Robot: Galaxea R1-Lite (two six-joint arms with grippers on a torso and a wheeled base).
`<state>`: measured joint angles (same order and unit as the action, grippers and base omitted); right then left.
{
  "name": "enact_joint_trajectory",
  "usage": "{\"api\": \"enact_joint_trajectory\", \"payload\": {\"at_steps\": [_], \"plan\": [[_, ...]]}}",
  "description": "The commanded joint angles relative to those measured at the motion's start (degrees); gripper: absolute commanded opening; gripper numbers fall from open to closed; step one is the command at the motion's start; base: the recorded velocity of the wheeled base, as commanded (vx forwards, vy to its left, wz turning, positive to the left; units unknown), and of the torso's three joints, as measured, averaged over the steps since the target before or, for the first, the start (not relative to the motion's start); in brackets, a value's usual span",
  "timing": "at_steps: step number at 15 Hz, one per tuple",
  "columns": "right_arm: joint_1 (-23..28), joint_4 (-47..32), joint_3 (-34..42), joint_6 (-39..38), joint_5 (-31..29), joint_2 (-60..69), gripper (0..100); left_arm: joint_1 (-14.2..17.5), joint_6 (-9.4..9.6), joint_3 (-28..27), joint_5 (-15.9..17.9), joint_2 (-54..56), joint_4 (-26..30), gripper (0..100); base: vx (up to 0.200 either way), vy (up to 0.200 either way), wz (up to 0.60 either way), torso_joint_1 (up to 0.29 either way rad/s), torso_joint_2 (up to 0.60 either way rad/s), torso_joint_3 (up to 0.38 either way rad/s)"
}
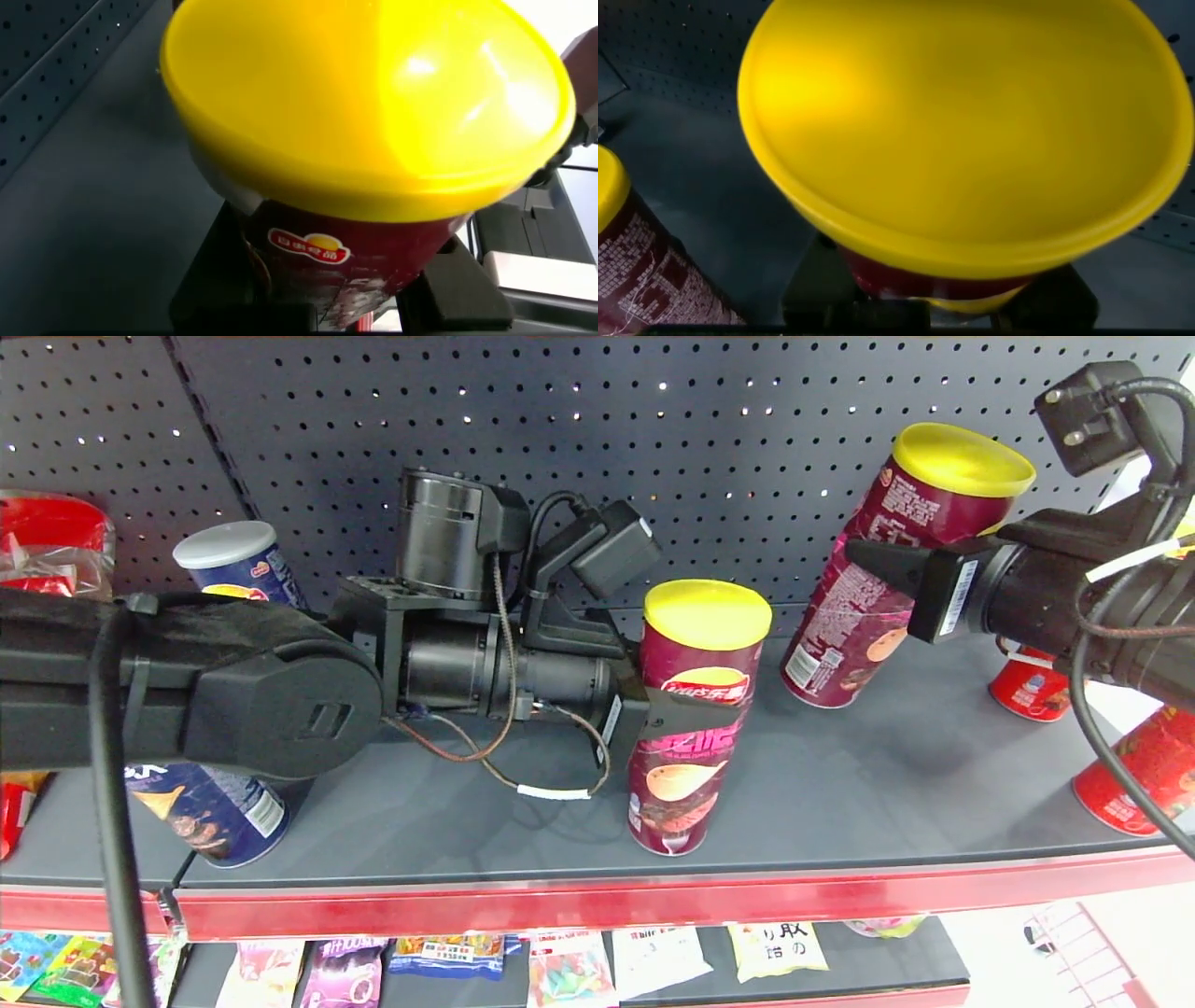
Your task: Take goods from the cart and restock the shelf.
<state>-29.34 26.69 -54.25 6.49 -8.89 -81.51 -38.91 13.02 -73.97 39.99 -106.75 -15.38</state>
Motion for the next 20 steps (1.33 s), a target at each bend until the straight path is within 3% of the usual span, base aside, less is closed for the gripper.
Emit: {"api": "enact_joint_trajectory", "payload": {"at_steps": [1, 12, 13, 17, 20], "plan": [[0.0, 0.0, 0.0, 0.0, 0.0, -0.1, 0, 0.0, -0.01, 0.7, 0.0, 0.2, 0.0, 0, 0.0, 0.0, 0.0, 0.0, 0.0, 0.0], [0.0, 0.0, 0.0, 0.0, 0.0, -0.1, 0, -0.8, -0.19, 3.2, -0.4, 1.3, -0.3, 0, 0.0, 0.0, 0.0, 0.0, 0.0, 0.0], [-0.1, 0.0, 0.0, 0.1, 0.0, -0.1, 0, -0.8, -0.19, 3.5, -0.4, 1.4, -0.3, 100, 0.0, 0.0, 0.0, 0.0, 0.0, 0.0], [-0.3, 0.0, -0.8, 0.1, 1.2, -2.2, 0, -0.7, -0.36, 5.9, -0.4, 3.0, -0.3, 100, 0.0, 0.0, 0.0, 0.0, 0.0, 0.0], [-0.3, 0.0, -3.8, 0.1, 3.5, -6.5, 0, 0.2, -0.36, 10.6, -0.8, 7.1, -0.3, 100, 0.0, 0.0, 0.0, 0.0, 0.0, 0.0]]}}
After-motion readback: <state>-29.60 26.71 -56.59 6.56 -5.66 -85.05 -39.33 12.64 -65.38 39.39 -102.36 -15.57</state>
